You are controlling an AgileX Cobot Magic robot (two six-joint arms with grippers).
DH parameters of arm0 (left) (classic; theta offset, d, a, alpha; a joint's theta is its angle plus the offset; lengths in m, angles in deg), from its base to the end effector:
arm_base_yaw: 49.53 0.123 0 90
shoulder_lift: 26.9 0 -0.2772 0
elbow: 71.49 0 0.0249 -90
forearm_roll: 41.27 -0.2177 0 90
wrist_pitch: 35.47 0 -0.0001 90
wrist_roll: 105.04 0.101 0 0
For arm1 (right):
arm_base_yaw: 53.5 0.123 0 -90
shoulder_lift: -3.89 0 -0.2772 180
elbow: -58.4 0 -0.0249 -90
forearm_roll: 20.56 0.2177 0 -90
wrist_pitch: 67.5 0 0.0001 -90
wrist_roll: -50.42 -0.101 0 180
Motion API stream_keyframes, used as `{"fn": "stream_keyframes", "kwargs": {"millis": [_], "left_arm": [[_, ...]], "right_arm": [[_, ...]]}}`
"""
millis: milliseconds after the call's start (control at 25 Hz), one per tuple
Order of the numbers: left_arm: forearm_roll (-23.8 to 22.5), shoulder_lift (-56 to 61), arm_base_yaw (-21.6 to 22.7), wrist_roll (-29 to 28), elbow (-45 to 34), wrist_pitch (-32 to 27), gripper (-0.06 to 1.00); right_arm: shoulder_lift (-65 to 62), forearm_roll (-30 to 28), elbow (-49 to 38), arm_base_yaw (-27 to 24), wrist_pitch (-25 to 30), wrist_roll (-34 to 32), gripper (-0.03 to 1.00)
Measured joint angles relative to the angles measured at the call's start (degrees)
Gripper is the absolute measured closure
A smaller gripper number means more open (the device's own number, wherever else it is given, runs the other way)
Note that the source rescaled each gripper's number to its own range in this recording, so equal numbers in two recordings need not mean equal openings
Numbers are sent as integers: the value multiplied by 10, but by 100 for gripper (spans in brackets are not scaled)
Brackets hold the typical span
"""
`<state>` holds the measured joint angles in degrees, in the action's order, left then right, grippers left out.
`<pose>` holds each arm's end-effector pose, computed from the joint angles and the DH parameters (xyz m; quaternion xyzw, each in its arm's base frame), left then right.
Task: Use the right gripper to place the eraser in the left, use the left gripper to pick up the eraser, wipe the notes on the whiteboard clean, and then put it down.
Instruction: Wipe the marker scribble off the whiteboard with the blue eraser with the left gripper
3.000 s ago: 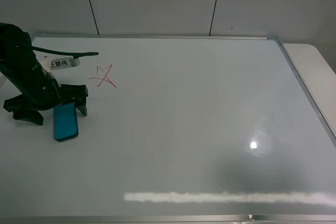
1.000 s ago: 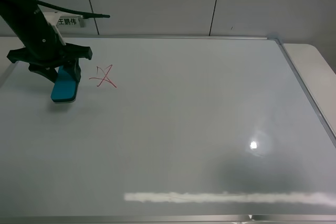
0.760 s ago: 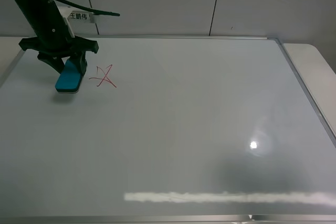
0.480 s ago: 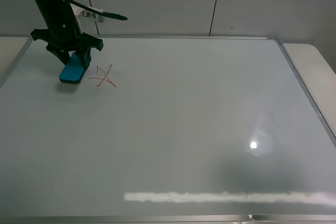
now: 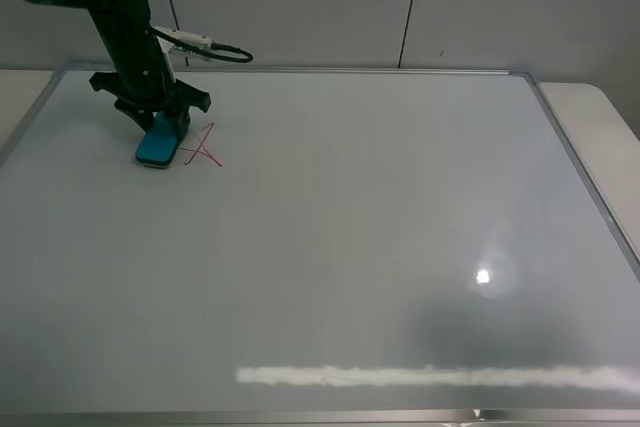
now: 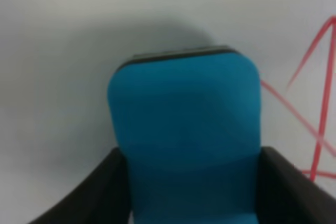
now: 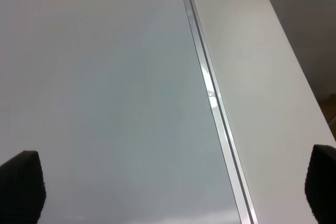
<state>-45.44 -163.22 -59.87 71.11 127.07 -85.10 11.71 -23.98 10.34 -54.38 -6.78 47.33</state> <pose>0.4208 -0.0711 0.1367 0.0766 0.9905 0.0164 0.1126 -0.0183 -0.0050 0.2583 0.0307 0.8499 -0.0197 0.5257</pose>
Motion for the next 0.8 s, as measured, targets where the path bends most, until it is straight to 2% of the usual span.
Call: {"fn": "stream_keyframes", "kwargs": {"millis": [240,440,800], "left_arm": [[8,-18,-3,8,9,-3,93],[22,-22,-25,11,13,1,93],[62,-26,-143,20,13,-8,93]], "right_arm": [[0,1,0,0,0,0,-3],[0,1,0,0,0,0,-3],[0,1,0,0,0,0,-3]]}}
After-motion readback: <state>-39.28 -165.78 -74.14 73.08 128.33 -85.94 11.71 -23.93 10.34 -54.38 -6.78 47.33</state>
